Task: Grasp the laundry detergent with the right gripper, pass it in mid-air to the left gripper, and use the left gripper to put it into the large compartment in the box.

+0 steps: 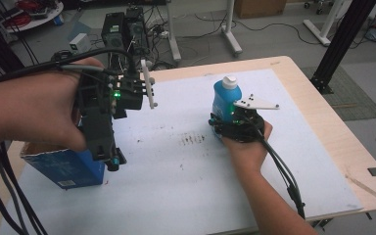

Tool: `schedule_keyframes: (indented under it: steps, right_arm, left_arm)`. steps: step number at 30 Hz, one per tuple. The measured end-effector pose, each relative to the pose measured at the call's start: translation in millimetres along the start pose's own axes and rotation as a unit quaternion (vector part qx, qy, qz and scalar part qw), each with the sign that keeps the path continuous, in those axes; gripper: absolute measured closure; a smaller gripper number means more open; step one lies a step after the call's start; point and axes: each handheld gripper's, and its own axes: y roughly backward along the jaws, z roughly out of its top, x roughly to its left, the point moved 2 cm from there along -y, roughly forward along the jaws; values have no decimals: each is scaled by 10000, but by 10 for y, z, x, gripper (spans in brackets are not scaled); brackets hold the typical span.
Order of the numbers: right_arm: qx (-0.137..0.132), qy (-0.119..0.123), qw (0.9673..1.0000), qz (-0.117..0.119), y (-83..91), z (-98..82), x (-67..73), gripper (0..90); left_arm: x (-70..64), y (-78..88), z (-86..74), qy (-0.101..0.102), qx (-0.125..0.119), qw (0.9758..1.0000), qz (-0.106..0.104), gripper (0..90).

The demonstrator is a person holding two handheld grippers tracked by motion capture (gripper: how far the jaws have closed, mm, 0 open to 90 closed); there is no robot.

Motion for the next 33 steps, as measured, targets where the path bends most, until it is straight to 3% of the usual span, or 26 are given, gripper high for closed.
schedule_keyframes:
  steps: [12, 17, 21, 33]
  right_arm:
    - [-5, 14, 10000, -73, -12, 2, 15, 375]
    - [-36, -19, 9998, -178, -17, 1, 29, 400]
    - [-98, 121, 9993, -341, -10, 3, 63, 438]
    - [-44, 107, 9998, -184, 47, 47, 11, 449]
  left_arm:
    - [13, -16, -4, 18, 24, 10000, -5, 16]
    - [19, -14, 1, 22, -1, 10000, -11, 17]
    - [8, -16, 9, 31, -1, 10000, -12, 16]
    - [27, -12, -10, 90, -17, 9999, -42, 16]
